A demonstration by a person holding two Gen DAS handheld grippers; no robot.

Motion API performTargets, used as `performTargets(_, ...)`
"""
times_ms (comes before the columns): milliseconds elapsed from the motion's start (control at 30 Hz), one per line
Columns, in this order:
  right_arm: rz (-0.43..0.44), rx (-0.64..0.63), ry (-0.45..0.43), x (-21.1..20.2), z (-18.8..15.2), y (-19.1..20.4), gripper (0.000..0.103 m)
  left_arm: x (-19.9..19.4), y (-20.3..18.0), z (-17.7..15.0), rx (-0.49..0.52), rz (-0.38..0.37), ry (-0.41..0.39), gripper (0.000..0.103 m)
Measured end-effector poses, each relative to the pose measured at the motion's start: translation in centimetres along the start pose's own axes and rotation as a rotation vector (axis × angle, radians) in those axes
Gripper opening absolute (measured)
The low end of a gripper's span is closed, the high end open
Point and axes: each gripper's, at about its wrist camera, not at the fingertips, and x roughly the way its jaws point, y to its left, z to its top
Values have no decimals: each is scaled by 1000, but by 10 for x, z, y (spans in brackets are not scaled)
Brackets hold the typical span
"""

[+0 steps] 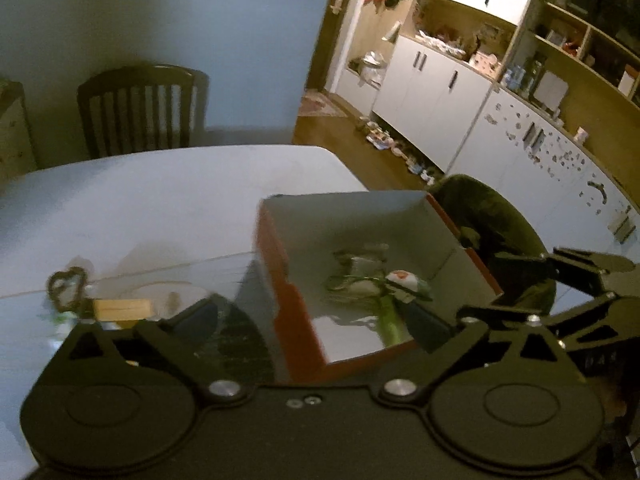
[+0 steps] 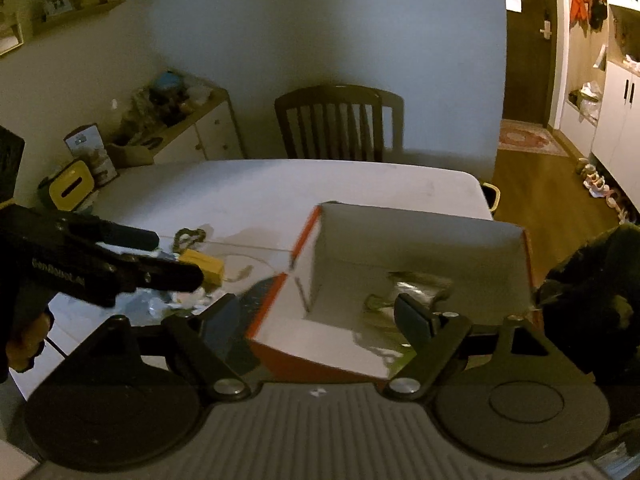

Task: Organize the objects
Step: 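Withdraw both tools from the shoebox back toward the item pile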

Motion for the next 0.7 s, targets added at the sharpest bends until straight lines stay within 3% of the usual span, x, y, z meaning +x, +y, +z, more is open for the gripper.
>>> performTargets(533,39,20,43,49,-1,103,85,-38,128,-11,-71,219,-65,103)
performTargets(700,32,8,65,70,3,124,85,-31,161,-15,-91,224,-56,103)
